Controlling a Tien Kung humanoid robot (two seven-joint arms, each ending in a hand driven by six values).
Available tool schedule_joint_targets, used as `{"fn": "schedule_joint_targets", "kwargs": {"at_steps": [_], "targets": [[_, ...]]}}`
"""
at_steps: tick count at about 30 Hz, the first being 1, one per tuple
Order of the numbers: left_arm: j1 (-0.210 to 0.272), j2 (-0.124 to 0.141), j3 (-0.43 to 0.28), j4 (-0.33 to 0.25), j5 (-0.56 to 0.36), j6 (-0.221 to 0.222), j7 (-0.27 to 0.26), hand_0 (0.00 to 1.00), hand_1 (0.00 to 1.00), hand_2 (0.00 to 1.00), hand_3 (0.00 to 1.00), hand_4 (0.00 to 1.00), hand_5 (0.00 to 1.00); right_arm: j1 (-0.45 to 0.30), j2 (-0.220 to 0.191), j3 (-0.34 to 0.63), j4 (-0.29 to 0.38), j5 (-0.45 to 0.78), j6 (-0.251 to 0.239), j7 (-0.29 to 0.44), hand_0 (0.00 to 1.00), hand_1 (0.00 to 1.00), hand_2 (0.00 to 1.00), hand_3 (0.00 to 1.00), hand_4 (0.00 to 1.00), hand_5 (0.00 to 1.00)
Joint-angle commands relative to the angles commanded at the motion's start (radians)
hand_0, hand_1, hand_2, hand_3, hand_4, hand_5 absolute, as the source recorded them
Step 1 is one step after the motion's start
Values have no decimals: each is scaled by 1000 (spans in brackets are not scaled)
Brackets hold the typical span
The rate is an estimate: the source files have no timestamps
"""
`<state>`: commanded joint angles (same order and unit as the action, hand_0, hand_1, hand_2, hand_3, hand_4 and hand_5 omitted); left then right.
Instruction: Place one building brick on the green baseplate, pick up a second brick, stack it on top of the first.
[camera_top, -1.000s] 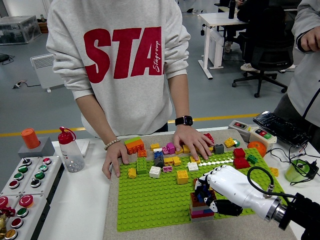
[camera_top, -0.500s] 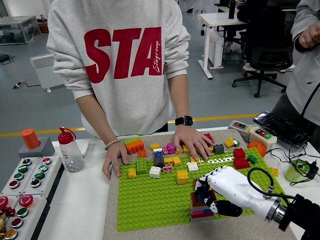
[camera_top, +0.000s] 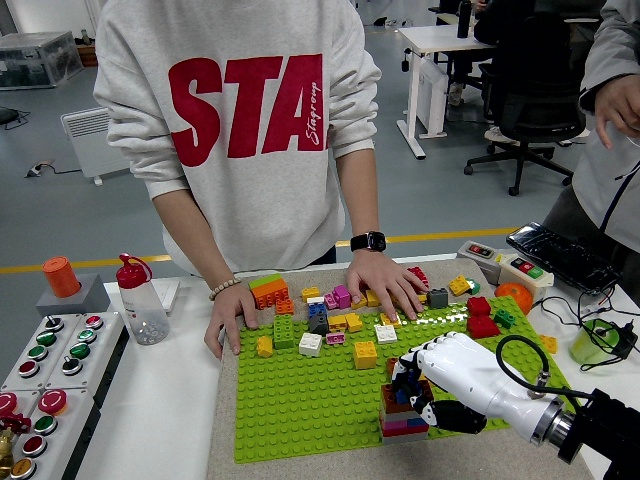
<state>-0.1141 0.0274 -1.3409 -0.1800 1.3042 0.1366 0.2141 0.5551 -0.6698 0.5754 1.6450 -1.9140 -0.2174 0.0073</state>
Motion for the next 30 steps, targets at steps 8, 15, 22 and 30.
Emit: {"fn": "schedule_joint_targets", "kwargs": {"at_steps": [8,15,22,30], "targets": [[-4,1,3,0,-5,-1,0,664,683,697,575,297,998,-2,-2,5,4,4,8,-6,411,455,526,521,285,204],[-6,1,4,0,-6,-1,0,664,683,698,575,297,998,-3,-3,7,7,6,11,-7,397,439,526,521,286,204],[-7,1,4,0,-8,0,0,664,683,697,575,297,998,-4,-4,10,6,5,11,-8,391,433,523,520,289,199],[-8,1,5,0,-8,-1,0,664,682,697,575,296,998,-4,-4,9,6,6,12,-8,392,432,522,520,289,196]]}}
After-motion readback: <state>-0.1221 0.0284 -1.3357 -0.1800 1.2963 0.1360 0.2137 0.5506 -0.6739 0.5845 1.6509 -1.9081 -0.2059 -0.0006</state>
